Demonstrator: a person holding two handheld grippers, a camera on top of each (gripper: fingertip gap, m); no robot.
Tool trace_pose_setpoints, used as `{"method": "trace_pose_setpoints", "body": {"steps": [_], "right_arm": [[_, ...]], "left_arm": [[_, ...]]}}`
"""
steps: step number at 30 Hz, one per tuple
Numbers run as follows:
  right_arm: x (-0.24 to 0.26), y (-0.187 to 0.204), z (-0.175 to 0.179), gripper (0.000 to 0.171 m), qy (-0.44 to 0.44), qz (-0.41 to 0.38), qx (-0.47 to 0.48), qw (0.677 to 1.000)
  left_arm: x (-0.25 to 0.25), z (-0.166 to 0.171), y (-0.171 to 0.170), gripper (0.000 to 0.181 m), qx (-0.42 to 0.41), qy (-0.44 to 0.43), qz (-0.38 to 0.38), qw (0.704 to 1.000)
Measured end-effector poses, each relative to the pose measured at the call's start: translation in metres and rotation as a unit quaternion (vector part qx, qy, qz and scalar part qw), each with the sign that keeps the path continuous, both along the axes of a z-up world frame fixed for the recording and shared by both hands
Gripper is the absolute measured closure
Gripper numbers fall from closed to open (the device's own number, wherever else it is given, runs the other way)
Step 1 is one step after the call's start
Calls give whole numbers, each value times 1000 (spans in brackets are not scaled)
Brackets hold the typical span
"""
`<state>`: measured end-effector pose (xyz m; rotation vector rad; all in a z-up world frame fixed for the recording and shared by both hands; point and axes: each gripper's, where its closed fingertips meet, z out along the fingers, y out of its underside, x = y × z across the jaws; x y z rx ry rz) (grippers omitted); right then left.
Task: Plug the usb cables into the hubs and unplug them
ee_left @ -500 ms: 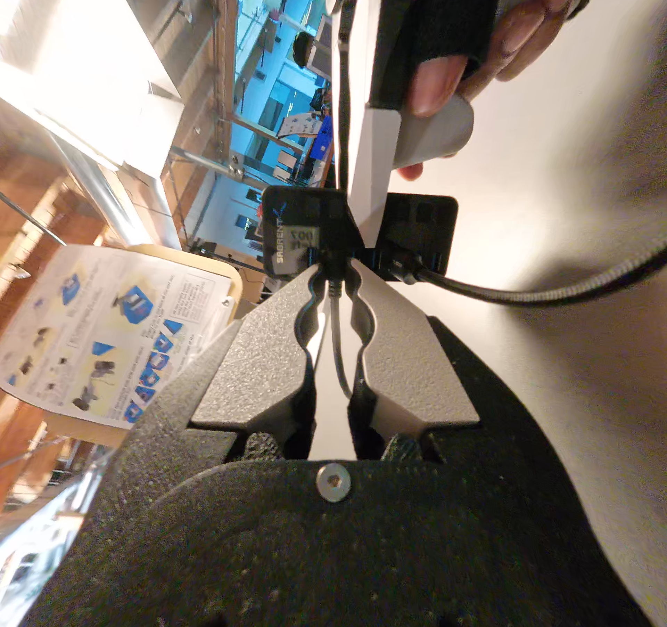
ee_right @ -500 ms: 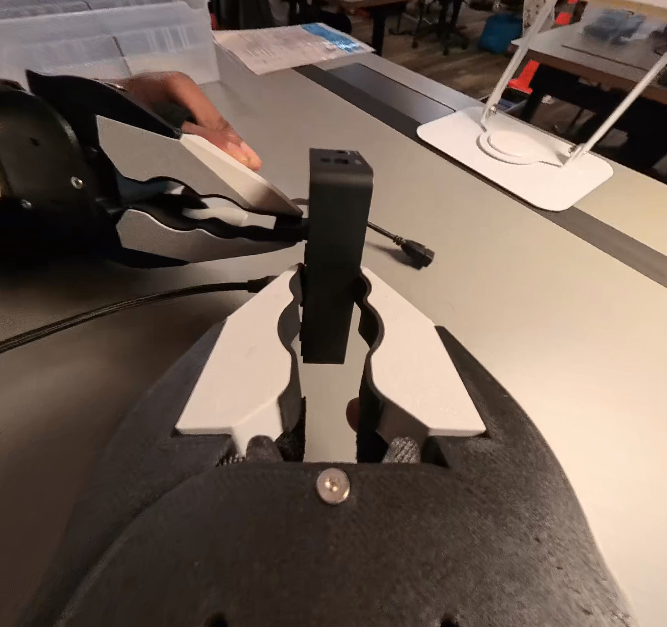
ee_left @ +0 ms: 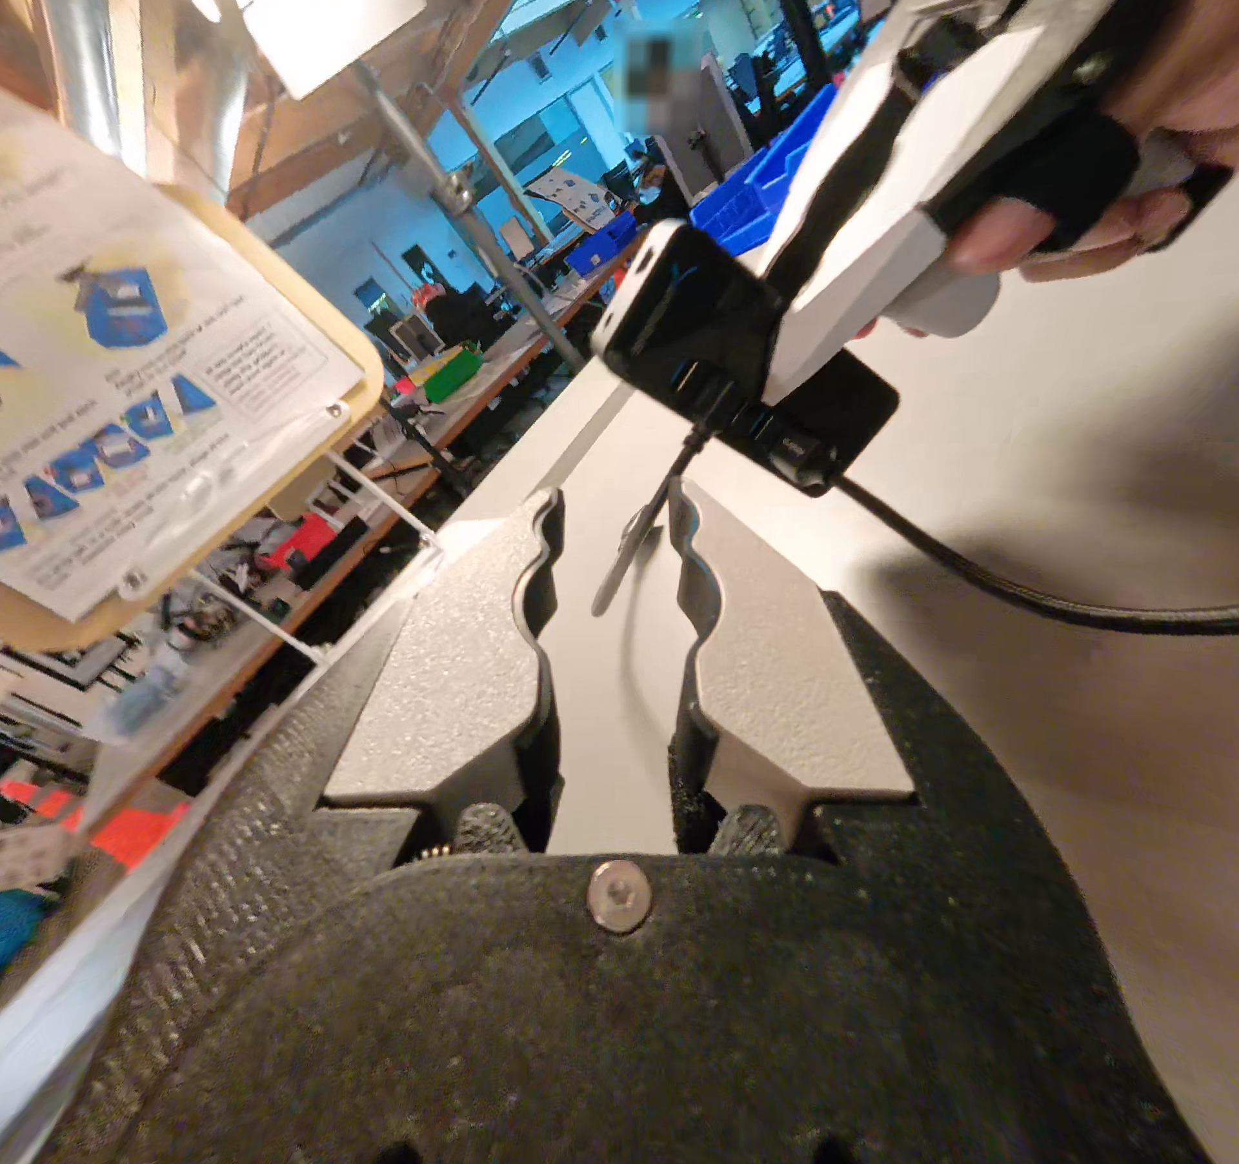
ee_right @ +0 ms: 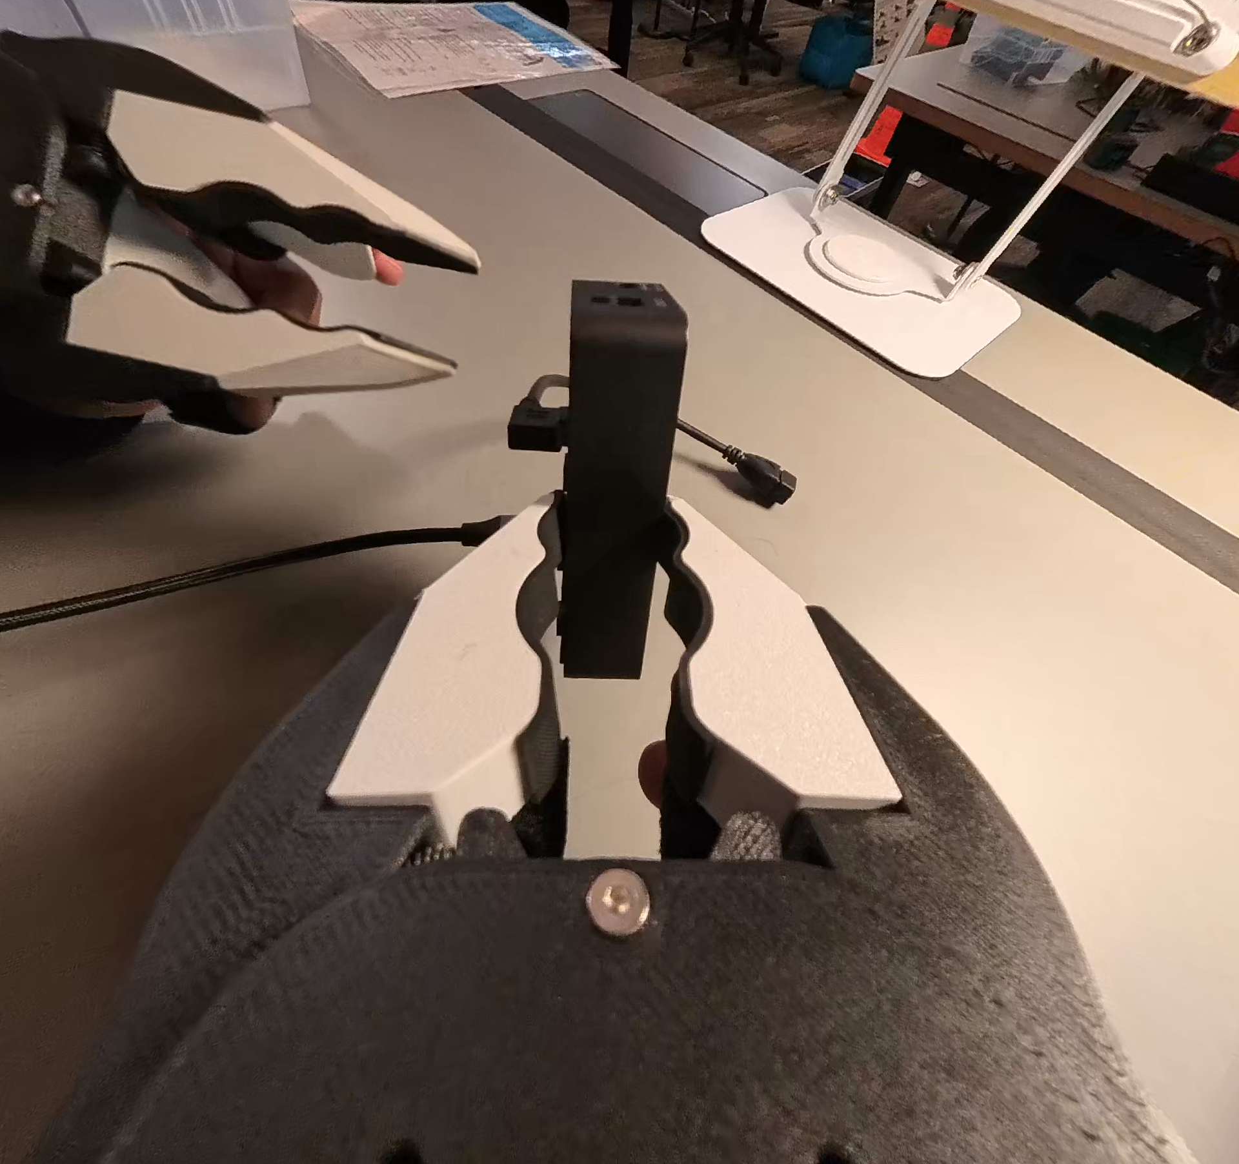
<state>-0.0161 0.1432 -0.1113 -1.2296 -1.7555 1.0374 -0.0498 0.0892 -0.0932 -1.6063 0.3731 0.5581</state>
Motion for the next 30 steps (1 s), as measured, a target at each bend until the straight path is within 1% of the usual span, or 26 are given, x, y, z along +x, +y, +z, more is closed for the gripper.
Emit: {"method": "trace_pose_setpoints", "body": {"steps": [1,5,8,10,13,16,18,20,23,25,27,30], "right_arm": [[0,1,2,145,3,-1,-1,1000],[4,8,21,145,28,-10,-12,999],[18,27,55,146,67,-33,-13,997],[35,49,85,146,95,-60,-5,994],[73,99,135,146,126,-123,21,984],[121,155,179,145,136,-198,90,967],[151,195,199,146,127,-256,163,944],[180,237,211,146,106,-327,253,904],[212,287,212,145,69,-396,380,833],[219,305,195,145,38,-400,435,806],[215,310,170,145,9,-363,494,790],[207,309,122,145,-50,-267,601,751]], "left_arm": [[-5,-1,0,147,0,-15,5,1000],[-22,-14,0,149,-12,-64,26,998],[-27,-17,-1,151,-19,-65,37,997],[-27,-18,-2,151,-22,-59,39,997],[-23,-21,-1,152,-32,-47,33,998],[-20,-25,1,152,-41,-38,30,998],[-20,-27,2,152,-48,-32,31,998],[-19,-29,2,152,-53,-26,32,998],[-17,-30,3,153,-56,-21,31,998],[-16,-30,3,153,-56,-21,31,998],[-16,-29,2,153,-54,-21,32,998],[-17,-29,1,153,-53,-21,37,998]]}}
